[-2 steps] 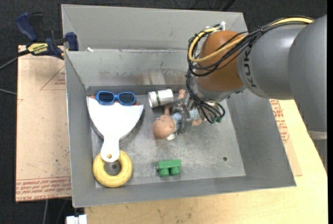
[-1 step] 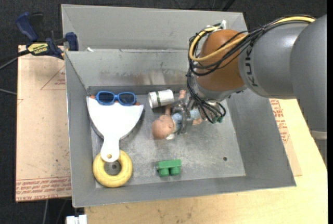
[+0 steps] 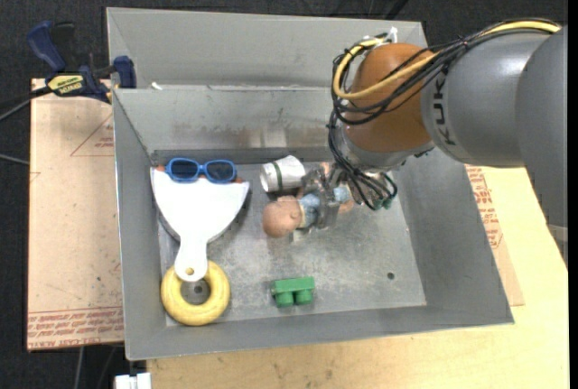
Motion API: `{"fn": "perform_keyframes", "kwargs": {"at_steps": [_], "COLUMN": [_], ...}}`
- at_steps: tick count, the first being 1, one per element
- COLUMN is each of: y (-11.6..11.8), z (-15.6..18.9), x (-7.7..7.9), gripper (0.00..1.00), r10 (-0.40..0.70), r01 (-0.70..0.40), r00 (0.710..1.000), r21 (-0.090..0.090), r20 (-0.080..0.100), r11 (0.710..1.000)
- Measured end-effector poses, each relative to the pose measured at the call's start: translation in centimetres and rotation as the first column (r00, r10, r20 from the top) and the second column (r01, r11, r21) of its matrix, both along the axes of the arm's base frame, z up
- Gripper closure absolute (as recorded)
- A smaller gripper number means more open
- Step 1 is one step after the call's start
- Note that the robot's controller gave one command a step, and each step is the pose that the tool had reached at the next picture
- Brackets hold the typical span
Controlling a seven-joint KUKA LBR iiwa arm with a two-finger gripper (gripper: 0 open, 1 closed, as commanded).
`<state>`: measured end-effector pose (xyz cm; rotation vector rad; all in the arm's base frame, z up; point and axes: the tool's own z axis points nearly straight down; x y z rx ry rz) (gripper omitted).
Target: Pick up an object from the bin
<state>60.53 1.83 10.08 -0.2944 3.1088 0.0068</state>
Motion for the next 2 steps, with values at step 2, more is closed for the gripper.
{"fn": "perform_keyframes", "kwargs": {"at_steps": [2], "y": [0.0], "z": [3.0], "x": [0.1], "gripper": [1.0], "r10": [0.0], "r01": [0.0], "r00": [1.0], "r21": [-0.001], "r20": [0.003], "r11": [1.0]}}
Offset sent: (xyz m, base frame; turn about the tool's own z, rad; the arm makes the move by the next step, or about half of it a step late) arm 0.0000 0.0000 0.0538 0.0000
